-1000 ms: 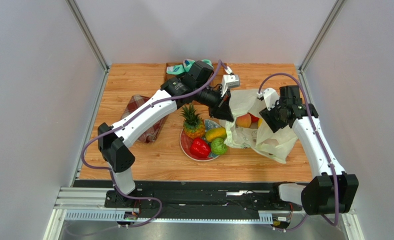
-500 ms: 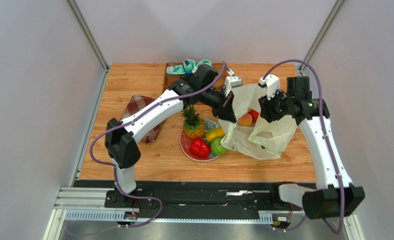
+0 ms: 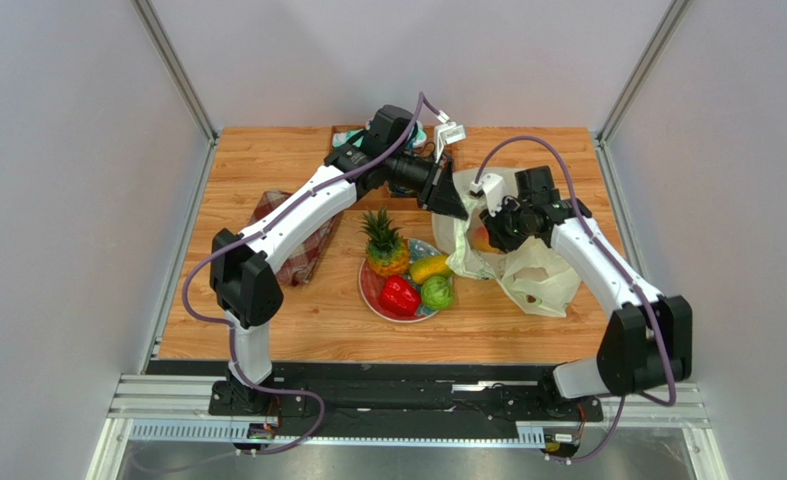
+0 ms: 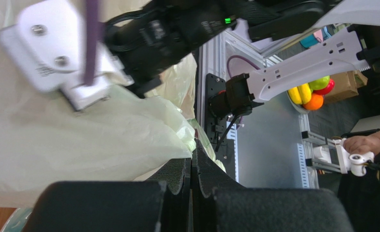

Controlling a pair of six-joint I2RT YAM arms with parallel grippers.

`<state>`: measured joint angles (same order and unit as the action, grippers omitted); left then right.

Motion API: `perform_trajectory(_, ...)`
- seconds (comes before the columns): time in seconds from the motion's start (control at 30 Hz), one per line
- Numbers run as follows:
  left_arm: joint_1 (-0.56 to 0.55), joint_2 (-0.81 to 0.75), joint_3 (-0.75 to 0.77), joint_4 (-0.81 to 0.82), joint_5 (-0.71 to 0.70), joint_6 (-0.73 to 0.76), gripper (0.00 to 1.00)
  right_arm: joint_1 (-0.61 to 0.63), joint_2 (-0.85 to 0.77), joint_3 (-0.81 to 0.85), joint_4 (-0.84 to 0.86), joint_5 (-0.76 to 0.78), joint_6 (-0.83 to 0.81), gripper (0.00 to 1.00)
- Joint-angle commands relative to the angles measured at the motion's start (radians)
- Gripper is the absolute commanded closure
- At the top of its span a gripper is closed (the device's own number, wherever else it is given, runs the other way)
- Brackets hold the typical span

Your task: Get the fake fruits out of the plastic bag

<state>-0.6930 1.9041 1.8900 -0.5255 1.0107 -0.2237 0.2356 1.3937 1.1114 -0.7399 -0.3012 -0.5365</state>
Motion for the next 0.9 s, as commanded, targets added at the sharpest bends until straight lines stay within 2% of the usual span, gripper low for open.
perform_trajectory(0.0, -0.003, -0.014, -0.005, 0.056, 0.054, -0.017, 1.0, 0.013, 0.103, 0.059, 0.203, 0.074, 0.038, 0.78)
perform_trajectory(0.1, -0.005, -0.019, -0.005, 0.051, 0.052, -0.005, 1.0, 0.01, 0.171, 0.059, 0.26, 0.305, 0.024, 0.78)
perform_trajectory(0.2, -0.003, -0.016, 0.003, 0.044, 0.051, 0.006, 1.0, -0.033, 0.185, 0.053, 0.264, 0.445, 0.009, 0.79)
perform_trajectory(0.37, -0.003, -0.008, 0.008, 0.036, 0.049, 0.018, 1.0, -0.131, 0.157, 0.048, 0.244, 0.487, 0.033, 0.78)
perform_trajectory(0.43, -0.003, -0.001, 0.012, 0.035, 0.049, 0.018, 1.0, -0.143, 0.148, 0.044, 0.243, 0.491, 0.038, 0.7)
perform_trajectory(0.47, -0.003, 0.003, 0.014, 0.035, 0.051, 0.017, 1.0, -0.153, 0.146, 0.042, 0.238, 0.481, 0.041, 0.61)
perform_trajectory(0.5, -0.003, 0.006, 0.014, 0.038, 0.051, 0.011, 1.0, -0.153, 0.151, 0.042, 0.234, 0.462, 0.056, 0.45)
perform_trajectory(0.57, -0.003, 0.018, 0.023, 0.039, 0.055, 0.006, 1.0, -0.153, 0.168, 0.053, 0.225, 0.43, 0.07, 0.34)
perform_trajectory(0.6, -0.005, 0.024, 0.027, 0.039, 0.055, 0.006, 1.0, -0.154, 0.195, 0.06, 0.22, 0.412, 0.104, 0.26)
perform_trajectory(0.67, -0.005, 0.038, 0.034, 0.039, 0.054, 0.003, 1.0, -0.154, 0.224, 0.088, 0.218, 0.386, 0.133, 0.2)
perform_trajectory(0.87, -0.003, 0.061, 0.031, 0.039, 0.055, -0.003, 1.0, -0.16, 0.346, 0.165, 0.212, 0.352, 0.201, 0.17)
